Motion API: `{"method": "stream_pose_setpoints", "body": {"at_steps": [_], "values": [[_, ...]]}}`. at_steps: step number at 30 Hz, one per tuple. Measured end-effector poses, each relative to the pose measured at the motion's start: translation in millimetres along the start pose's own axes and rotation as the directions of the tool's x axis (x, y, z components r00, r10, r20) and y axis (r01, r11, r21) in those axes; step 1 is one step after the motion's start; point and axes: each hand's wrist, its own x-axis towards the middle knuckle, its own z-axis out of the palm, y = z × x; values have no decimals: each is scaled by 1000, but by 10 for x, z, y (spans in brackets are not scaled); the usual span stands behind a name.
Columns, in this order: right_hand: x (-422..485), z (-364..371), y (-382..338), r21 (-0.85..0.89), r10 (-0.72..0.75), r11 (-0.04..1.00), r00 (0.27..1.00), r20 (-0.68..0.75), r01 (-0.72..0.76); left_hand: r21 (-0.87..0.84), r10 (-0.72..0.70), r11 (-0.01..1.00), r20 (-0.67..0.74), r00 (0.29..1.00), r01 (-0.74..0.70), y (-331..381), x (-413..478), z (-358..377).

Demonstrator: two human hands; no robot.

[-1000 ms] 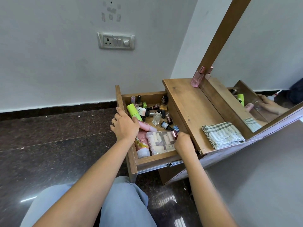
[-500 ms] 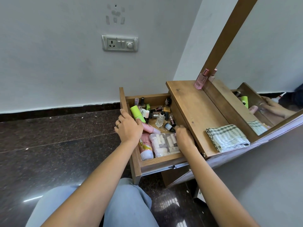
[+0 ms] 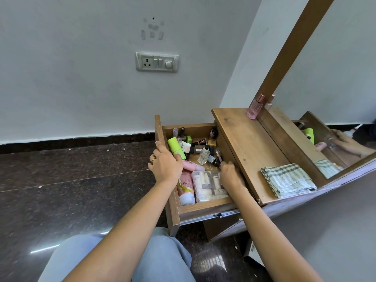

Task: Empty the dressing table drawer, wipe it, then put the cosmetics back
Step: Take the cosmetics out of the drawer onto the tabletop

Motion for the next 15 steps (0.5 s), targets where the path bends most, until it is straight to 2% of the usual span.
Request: {"method": "stream_pose_setpoints", "body": {"at_steps": [1, 2, 4, 5, 8, 11, 13, 15], "values": [[0, 0, -4, -105, -58, 993, 998, -1, 58, 1, 0, 1000, 0, 1000, 0, 0, 1, 0], [9, -8, 12, -165, -51, 985, 998, 37, 57, 2, 0, 1000, 0, 1000, 0, 0, 2, 1], [18, -8, -22, -36, -11, 999, 1000, 6, 11, 2, -1, 1000, 2, 1000, 1, 0, 2, 0], [23, -32, -18, 126, 6, 992, 997, -72, 3, 1, -2, 1000, 3, 1000, 2, 0, 0, 1], [71, -88, -99, 220, 24, 974, 949, -315, 48, 6, 1, 1000, 0, 1000, -1, 1, -1, 3], [133, -262, -190, 272, -30, 943, 863, -505, 192, 8, 1, 1000, -3, 1000, -1, 5, 2, -1], [202, -475, -249, 312, -49, 915, 838, -543, 256, 2, -2, 1000, -2, 1000, 2, 6, -4, -10], [294, -617, -274, 298, -83, 917, 858, -507, 265, -1, -1, 1000, 0, 1000, 1, 5, -13, -19]]}}
